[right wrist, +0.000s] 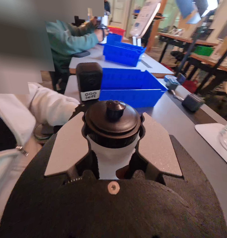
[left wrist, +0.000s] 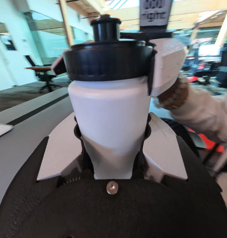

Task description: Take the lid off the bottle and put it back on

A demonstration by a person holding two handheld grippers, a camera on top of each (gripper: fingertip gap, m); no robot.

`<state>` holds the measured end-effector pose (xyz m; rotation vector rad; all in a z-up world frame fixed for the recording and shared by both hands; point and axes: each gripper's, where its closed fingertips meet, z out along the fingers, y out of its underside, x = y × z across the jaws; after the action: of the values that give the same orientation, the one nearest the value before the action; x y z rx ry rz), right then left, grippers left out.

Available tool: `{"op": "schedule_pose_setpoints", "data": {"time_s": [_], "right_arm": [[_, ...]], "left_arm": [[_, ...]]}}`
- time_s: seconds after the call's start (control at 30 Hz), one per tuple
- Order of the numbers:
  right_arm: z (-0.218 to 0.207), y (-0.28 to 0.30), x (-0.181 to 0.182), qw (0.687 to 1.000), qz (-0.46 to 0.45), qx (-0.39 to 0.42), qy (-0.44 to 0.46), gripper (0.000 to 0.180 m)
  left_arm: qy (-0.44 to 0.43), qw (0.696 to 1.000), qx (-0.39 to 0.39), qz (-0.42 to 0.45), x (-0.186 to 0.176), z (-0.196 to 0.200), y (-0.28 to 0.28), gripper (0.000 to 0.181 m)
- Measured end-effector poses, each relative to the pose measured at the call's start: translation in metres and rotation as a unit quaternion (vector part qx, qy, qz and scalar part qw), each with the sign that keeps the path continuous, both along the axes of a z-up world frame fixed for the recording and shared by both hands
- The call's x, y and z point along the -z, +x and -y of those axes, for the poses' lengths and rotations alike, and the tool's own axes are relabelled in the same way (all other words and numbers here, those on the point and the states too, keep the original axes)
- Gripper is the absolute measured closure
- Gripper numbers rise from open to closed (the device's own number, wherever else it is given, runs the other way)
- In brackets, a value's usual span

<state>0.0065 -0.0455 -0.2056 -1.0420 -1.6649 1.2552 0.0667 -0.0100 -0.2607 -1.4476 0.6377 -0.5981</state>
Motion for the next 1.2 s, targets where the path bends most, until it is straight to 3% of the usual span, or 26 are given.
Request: {"op": "schedule_pose_setpoints", "data": {"time_s": [0.1, 0.2, 0.27, 0.3, 0.33, 0.4, 0.43, 0.53, 0.6, 0.67, 0.77, 0.87, 0.97, 1.03, 1.1, 1.2], "right_arm": [[-0.022, -0.004, 0.000, 0.986, -0.020, 0.168, 0.001, 0.100], [-0.021, -0.002, -0.001, 0.972, -0.022, 0.231, 0.024, 0.100], [-0.011, -0.004, -0.001, 0.984, -0.007, 0.171, 0.043, 0.094], [-0.002, -0.005, -0.002, 0.993, -0.001, 0.113, 0.034, 0.077], [0.007, -0.004, -0.003, 0.999, 0.010, 0.050, 0.012, 0.072], [0.011, -0.001, -0.008, 0.999, 0.023, -0.035, -0.031, 0.082], [0.006, -0.002, -0.012, 0.998, 0.017, -0.044, -0.042, 0.098], [0.007, -0.003, -0.013, 0.998, -0.002, -0.059, -0.037, 0.103], [-0.001, -0.005, -0.014, 0.999, -0.023, -0.001, -0.043, 0.105], [-0.014, -0.008, -0.015, 0.991, -0.049, 0.113, -0.046, 0.107], [-0.013, -0.004, -0.017, 0.975, -0.062, 0.215, 0.014, 0.105], [-0.005, -0.004, -0.015, 0.990, -0.032, 0.129, 0.052, 0.093], [0.007, 0.000, -0.008, 1.000, 0.019, -0.023, -0.006, 0.098], [0.007, 0.000, -0.009, 0.998, 0.016, -0.050, -0.024, 0.101], [-0.003, -0.005, -0.010, 0.999, -0.003, 0.011, -0.035, 0.101], [-0.020, -0.009, -0.013, 0.979, -0.046, 0.195, -0.038, 0.102]], "left_arm": [[-0.001, 0.994, -0.108, -0.030, 0.002, -0.017, -0.012, 0.082], [0.012, 0.995, -0.098, -0.032, 0.000, -0.013, -0.010, 0.082], [0.016, 0.997, -0.069, -0.025, 0.000, -0.009, -0.010, 0.082], [0.017, 0.999, -0.045, -0.022, -0.001, -0.006, -0.008, 0.082], [0.015, 1.000, -0.016, -0.017, -0.001, -0.003, -0.005, 0.082], [0.004, 1.000, 0.021, -0.003, 0.000, 0.002, -0.002, 0.082], [-0.001, 1.000, 0.025, -0.001, 0.000, 0.002, -0.001, 0.082], [-0.001, 1.000, -0.007, -0.008, 0.001, -0.003, -0.005, 0.083], [-0.006, 0.998, -0.055, -0.019, 0.002, -0.010, -0.011, 0.083], [-0.012, 0.995, -0.096, -0.031, 0.003, -0.017, -0.015, 0.083], [0.005, 0.994, -0.105, -0.043, 0.002, -0.015, -0.013, 0.083], [0.017, 0.997, -0.054, -0.042, 0.001, -0.007, -0.007, 0.082], [0.007, 1.000, -0.008, -0.019, 0.001, -0.003, -0.001, 0.082], [0.004, 1.000, -0.016, -0.016, 0.001, -0.004, -0.003, 0.083], [-0.001, 0.997, -0.067, -0.024, 0.002, -0.012, -0.011, 0.083], [0.000, 0.991, -0.125, -0.036, 0.002, -0.018, -0.016, 0.083]]}}
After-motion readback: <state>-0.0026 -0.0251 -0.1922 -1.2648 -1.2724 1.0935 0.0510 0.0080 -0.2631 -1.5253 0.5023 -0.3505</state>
